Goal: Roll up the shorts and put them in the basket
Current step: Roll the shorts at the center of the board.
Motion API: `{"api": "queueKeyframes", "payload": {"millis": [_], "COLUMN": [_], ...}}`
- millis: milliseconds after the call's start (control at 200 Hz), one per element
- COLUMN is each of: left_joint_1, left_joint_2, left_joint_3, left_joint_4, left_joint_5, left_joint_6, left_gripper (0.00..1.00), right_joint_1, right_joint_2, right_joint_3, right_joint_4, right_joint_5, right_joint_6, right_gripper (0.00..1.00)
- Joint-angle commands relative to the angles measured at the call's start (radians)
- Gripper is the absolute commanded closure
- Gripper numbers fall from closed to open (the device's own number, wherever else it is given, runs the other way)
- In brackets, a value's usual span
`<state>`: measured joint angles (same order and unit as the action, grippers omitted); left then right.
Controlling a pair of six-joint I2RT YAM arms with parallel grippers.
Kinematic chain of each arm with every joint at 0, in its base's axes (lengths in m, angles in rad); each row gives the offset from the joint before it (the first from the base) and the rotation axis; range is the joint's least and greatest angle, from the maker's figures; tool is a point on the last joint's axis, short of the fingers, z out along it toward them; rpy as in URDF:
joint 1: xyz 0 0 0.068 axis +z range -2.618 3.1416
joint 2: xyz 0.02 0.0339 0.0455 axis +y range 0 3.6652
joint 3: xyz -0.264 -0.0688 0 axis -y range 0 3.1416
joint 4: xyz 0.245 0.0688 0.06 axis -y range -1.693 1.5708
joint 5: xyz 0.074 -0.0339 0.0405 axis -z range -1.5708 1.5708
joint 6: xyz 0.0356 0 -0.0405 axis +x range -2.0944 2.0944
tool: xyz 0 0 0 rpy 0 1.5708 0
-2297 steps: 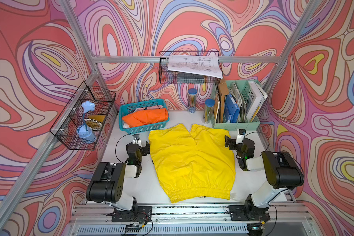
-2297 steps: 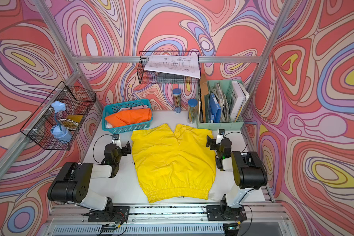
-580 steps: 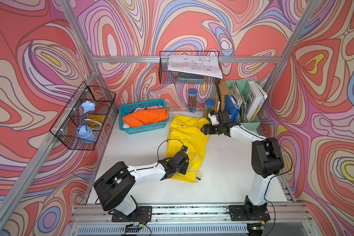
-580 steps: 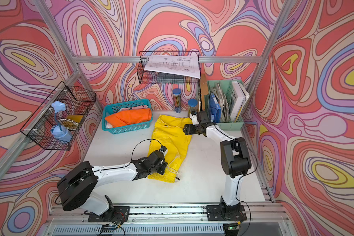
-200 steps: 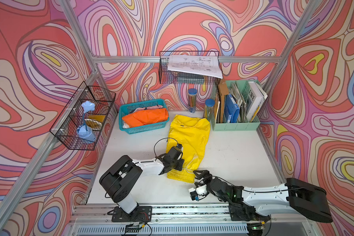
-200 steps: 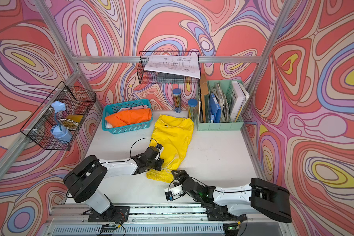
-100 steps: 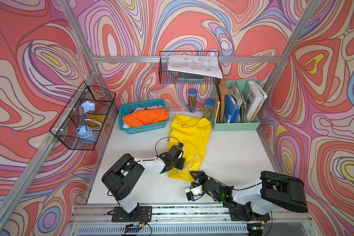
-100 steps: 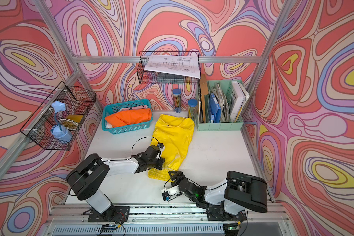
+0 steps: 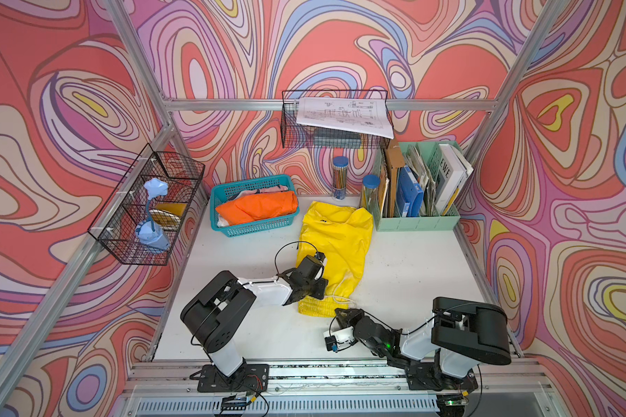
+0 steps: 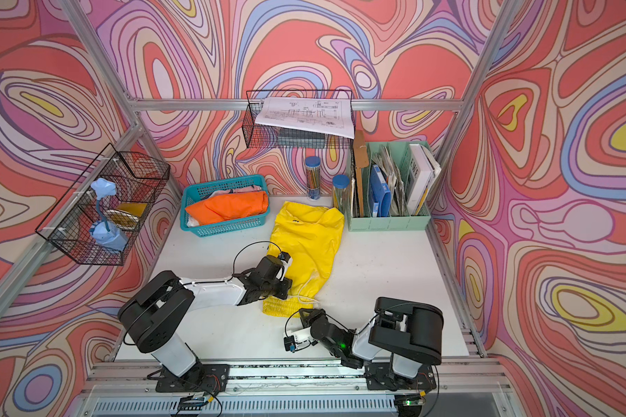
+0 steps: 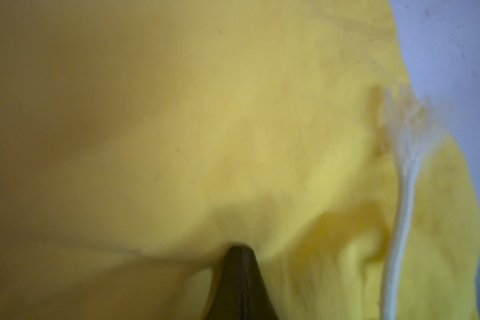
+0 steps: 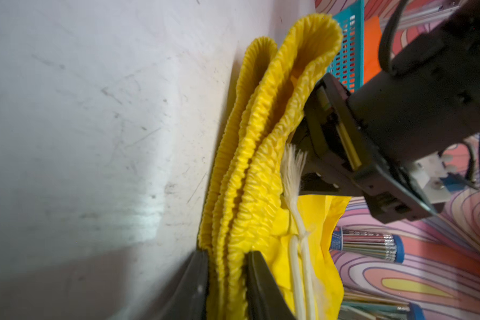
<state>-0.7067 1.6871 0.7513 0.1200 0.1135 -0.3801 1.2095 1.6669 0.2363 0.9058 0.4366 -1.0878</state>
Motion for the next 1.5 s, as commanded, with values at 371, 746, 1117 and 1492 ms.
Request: {"api": "queueKeyframes", "payload": {"millis": [371, 746, 1117, 1492], "left_joint_1": [0.006, 0.013, 0.010, 0.006], "left_joint_2": [-0.274, -0.577, -0.759, -0.750], "left_joint_3": [-0.101, -0.128, -0.140, -0.161], "left_joint_4": [-0.032, -0.115, -0.168, -0.160], "left_joint_5": [-0.019, -0.208, -0.294, -0.347], "left_joint_6": [0.066, 0.089, 0.074, 0.103], "left_gripper": [0.46, 0.17, 0.17, 0.18], "right_joint_1": [-0.202, -0.468, -0.547, -0.641], "right_joint_2": [-0.553, -0.550, -0.253, -0.123], "right_joint_3": [0.068, 0.303, 0.570, 0.656], "right_joint_4": [-0.618, -1.000, -1.181, -1.217], "right_joint_5": [-0.254, -0.662, -0.917, -1.084], "right_joint_6": [0.463, 0.680, 0.911, 1.188], "right_gripper": [1.00, 1.00, 1.00, 1.00]}}
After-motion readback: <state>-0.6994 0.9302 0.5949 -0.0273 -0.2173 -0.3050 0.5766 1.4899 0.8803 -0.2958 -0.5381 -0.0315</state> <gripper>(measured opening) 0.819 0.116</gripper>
